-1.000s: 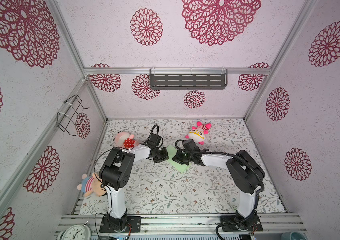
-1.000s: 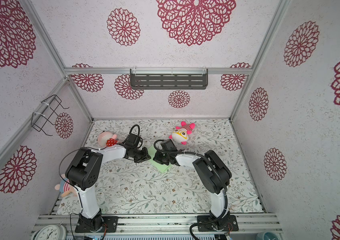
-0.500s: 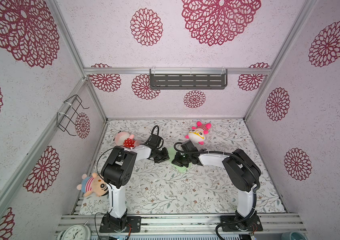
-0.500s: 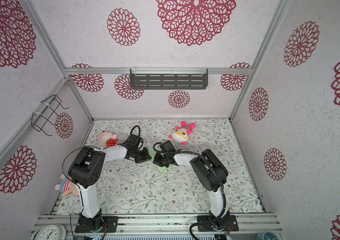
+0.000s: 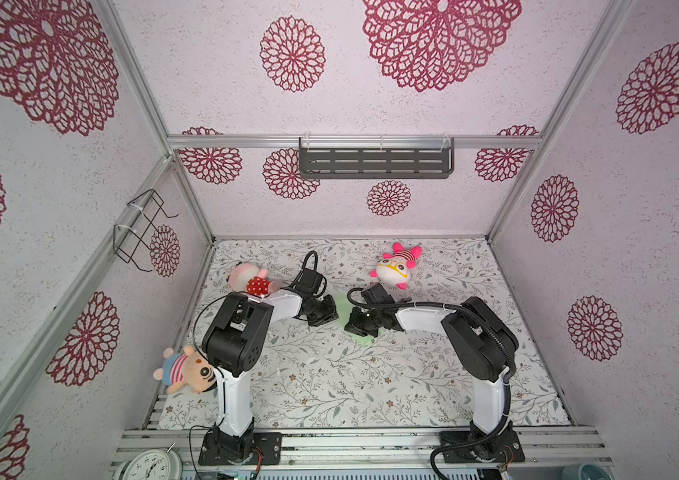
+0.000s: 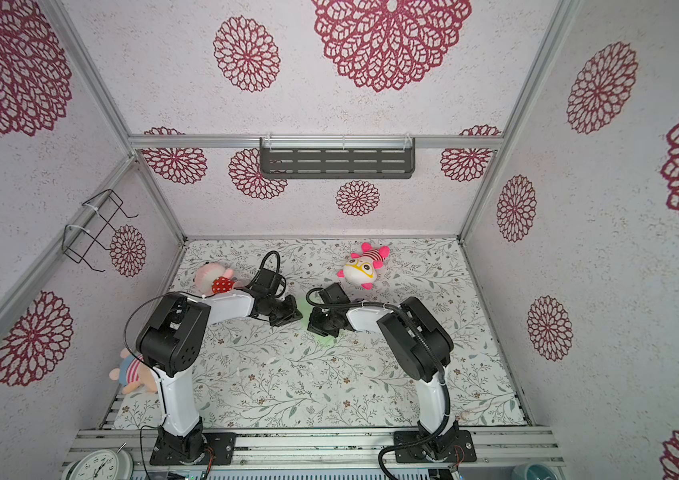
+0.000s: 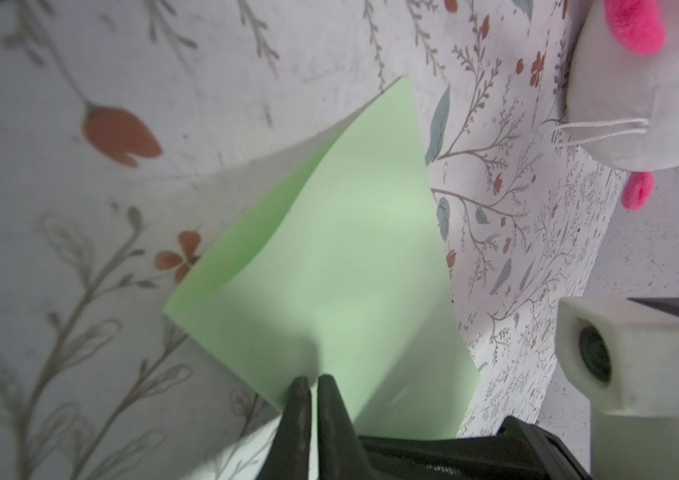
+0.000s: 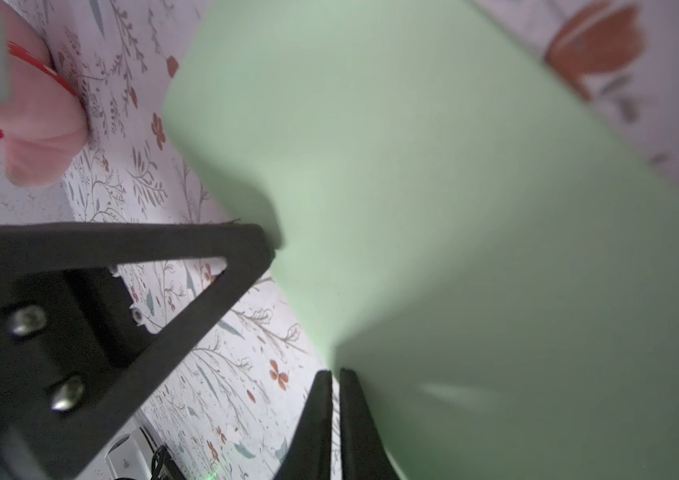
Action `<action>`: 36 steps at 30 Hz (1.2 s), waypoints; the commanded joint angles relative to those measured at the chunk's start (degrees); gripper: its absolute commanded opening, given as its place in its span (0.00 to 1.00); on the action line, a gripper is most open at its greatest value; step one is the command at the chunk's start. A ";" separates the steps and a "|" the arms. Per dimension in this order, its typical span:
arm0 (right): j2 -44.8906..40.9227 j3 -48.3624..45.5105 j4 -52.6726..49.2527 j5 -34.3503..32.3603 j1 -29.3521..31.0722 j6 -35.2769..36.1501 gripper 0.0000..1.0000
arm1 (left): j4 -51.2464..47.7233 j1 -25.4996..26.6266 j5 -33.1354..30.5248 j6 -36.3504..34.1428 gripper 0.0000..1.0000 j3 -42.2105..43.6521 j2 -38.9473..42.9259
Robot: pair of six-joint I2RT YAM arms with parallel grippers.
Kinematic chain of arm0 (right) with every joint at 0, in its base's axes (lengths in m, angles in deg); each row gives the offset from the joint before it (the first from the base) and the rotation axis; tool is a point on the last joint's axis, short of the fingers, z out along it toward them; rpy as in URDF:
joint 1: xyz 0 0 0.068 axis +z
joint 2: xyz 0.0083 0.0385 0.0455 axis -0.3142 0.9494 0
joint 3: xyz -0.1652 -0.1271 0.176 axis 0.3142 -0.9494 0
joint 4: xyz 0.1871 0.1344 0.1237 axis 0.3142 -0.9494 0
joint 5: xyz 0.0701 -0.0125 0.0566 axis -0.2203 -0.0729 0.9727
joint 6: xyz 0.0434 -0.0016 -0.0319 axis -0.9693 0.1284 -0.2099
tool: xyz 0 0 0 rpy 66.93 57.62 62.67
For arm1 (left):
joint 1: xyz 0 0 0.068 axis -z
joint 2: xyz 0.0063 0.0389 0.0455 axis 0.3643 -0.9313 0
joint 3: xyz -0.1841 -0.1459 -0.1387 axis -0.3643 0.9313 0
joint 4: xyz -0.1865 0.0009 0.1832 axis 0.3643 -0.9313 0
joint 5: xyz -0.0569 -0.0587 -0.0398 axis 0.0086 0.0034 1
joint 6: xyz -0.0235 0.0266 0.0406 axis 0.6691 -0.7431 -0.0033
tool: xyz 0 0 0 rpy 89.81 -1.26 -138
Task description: Fold a paper plane with a square sheet of paper (pick it up from the middle)
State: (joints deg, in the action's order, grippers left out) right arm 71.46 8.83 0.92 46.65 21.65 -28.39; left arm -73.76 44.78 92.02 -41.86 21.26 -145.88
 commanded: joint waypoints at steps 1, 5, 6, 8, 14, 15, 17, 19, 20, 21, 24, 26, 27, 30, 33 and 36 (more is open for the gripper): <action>-2.41 -2.45 -6.76 0.54 0.29 2.30 0.12 | -2.52 0.11 -2.70 0.22 0.10 0.80 -1.03; -4.34 -5.00 -8.36 -0.47 0.28 2.74 0.11 | -2.63 0.12 -2.79 0.13 0.09 1.06 -1.25; -4.77 -5.70 -8.61 -0.69 0.22 2.80 0.11 | -2.64 0.08 -2.78 0.11 0.09 1.07 -1.25; -5.45 -6.97 -8.74 -0.73 0.20 2.59 0.12 | -2.60 0.13 -2.77 0.02 0.09 1.07 -1.27; -7.88 -10.71 -9.09 -1.20 0.16 1.98 0.12 | -3.21 0.09 -2.88 -0.44 0.09 0.73 -1.05; -8.35 -11.41 -9.16 -1.13 0.12 1.81 0.12 | -3.23 0.11 -2.88 -0.42 0.09 0.71 -1.04; -9.17 -12.63 -9.65 -1.04 0.12 1.69 0.12 | -3.20 0.09 -2.82 -0.51 0.09 0.72 -1.06; -10.50 -14.01 -10.13 -1.32 0.12 1.60 0.12 | -3.19 0.13 -2.71 -0.58 0.09 0.71 -1.03; -11.11 -14.45 -10.42 -1.83 0.03 1.64 0.12 | -3.19 0.13 -2.70 -0.57 0.09 0.71 -1.03; -12.05 -14.58 -10.59 -2.68 0.02 2.01 0.12 | -3.17 0.09 -2.63 -0.68 0.09 0.63 -1.06; -15.53 -14.14 -7.67 -3.41 0.11 3.00 0.13 | -3.55 0.12 -2.49 -1.01 0.09 0.12 -1.04; -17.64 -14.05 -3.88 -2.44 0.09 3.07 0.15 | -3.84 0.09 -2.44 -1.11 0.09 -0.06 -0.86; -18.06 -13.74 -2.22 -1.96 0.11 3.49 0.16 | -3.97 0.13 -2.39 -1.23 0.09 -0.23 -0.69; -17.18 -12.00 -0.20 -1.48 0.04 4.41 0.17 | -4.42 0.11 -2.09 -1.63 0.10 -0.60 -0.67; -13.49 -9.21 -0.61 -1.37 0.02 5.28 0.17 | -4.52 0.16 -1.82 -1.84 0.10 -0.87 -0.60; -9.92 -6.63 -1.28 -1.49 -0.15 5.53 0.17 | -4.84 0.15 -1.55 -2.16 0.10 -1.11 -0.59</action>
State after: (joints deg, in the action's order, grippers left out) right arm 59.29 0.22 -0.39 45.51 21.63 -24.47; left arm -75.33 44.78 91.76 -42.97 20.56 -145.88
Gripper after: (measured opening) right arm 0.168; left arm 0.103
